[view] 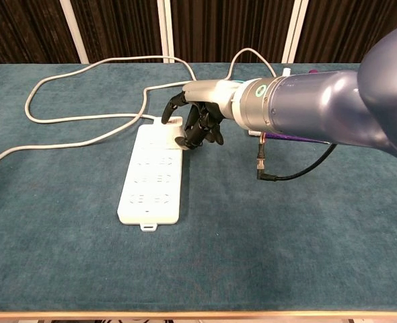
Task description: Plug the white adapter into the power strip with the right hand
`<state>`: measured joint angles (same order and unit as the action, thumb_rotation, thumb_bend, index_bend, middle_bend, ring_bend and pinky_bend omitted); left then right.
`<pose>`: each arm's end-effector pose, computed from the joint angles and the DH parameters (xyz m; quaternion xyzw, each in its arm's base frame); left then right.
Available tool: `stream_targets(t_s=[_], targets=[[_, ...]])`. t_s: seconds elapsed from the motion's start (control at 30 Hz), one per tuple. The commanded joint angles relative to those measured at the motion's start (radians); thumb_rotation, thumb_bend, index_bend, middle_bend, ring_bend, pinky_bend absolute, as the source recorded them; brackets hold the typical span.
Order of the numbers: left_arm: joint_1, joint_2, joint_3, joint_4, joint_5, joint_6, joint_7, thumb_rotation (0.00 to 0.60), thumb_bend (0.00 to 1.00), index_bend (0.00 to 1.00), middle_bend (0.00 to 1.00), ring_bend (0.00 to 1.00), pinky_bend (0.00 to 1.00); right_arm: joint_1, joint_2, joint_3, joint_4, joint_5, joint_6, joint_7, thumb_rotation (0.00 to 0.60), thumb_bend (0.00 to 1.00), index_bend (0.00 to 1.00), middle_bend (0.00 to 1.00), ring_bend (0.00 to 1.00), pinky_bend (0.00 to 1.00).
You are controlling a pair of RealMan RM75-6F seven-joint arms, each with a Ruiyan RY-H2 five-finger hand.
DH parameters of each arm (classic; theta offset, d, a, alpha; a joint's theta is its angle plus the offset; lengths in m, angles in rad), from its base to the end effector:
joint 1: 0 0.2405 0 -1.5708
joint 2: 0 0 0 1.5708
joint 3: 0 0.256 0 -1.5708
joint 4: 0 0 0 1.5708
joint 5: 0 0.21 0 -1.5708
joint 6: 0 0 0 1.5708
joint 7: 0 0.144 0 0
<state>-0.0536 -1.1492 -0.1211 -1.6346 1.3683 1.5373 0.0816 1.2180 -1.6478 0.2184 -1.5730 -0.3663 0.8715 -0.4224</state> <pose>-0.3189 0.1834 0.1712 -0.5279 -0.3843 -0.3823 0.6538 -0.0180 -0.3504 -0.0734 0.7303 -0.5278 0.3175 0.2955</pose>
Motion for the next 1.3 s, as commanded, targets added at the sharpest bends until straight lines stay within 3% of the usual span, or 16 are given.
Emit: stream_targets(t_s=[0.03,0.83,1.3], targets=[[0.000,0.000,0.000,0.000,0.000,0.001,0.001,0.600,0.14,0.27,0.10,0.02,0.13,0.002,-0.005,0.002,0.009,0.006,0.000,-0.006,0.600,0.57,0.25,0.76,0.75,0.70],[0.001,0.001,-0.005,0.000,-0.007,0.002,0.001,0.600,0.14,0.27,0.10,0.02,0.13,-0.002,-0.024,-0.010,0.034,0.038,-0.024,-0.039,0.600,0.57,0.30,0.77,0.76,0.70],[0.004,0.003,-0.004,-0.002,-0.004,0.008,-0.003,0.600,0.14,0.27,0.10,0.02,0.13,-0.038,0.034,0.086,-0.037,-0.014,0.035,0.040,0.600,0.57,0.26,0.74,0.76,0.70]])
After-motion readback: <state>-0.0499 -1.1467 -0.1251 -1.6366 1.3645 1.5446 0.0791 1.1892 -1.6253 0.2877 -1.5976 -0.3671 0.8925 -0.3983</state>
